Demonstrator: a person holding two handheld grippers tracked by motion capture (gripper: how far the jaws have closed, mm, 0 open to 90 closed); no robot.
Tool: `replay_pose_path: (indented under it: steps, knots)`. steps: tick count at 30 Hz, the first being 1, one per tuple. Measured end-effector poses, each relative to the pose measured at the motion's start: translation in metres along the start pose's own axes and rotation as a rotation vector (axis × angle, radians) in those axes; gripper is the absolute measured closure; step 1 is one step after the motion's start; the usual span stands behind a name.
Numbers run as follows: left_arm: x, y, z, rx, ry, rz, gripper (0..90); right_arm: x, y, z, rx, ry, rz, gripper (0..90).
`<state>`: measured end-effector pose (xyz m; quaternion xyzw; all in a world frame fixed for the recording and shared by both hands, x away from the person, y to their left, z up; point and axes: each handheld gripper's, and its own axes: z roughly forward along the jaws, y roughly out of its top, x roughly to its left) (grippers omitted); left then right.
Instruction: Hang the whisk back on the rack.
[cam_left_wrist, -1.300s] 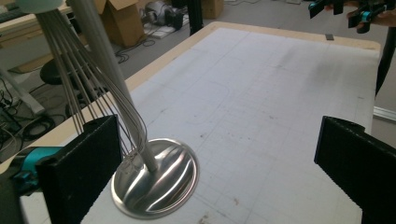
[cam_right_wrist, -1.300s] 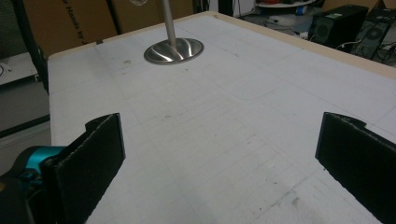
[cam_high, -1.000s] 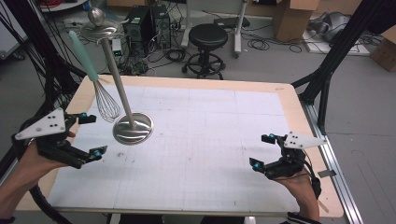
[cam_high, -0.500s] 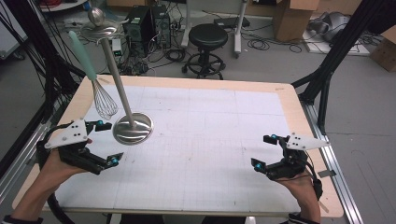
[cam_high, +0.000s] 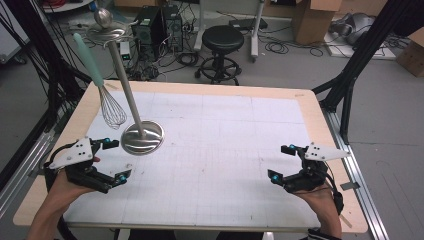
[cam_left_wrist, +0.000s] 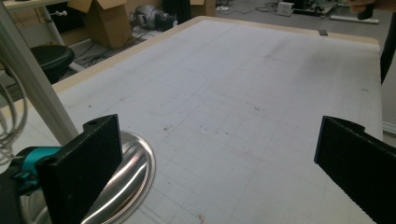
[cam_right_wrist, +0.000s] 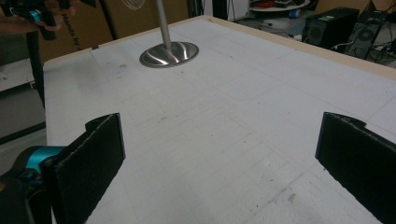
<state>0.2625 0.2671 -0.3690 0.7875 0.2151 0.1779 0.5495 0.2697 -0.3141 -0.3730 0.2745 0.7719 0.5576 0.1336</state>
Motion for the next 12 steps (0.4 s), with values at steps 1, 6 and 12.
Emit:
replay_pose_path:
  steps: [1,6,12]
  knots:
    - [0.0003,-0.0008,-0.0004,-0.003,0.002,-0.001,1.7,0.0003,0.0001,0.0002,0.0,-0.001,0.004,0.4]
    - [0.0011,-0.0009,-0.0037,-0.023,0.002,-0.008,1.7,0.0005,-0.0006,0.0011,0.005,0.001,0.006,0.4]
    - [0.0035,-0.0041,-0.0046,-0.004,0.02,-0.016,1.7,0.0009,-0.0016,0.0002,0.008,0.001,0.011,0.4]
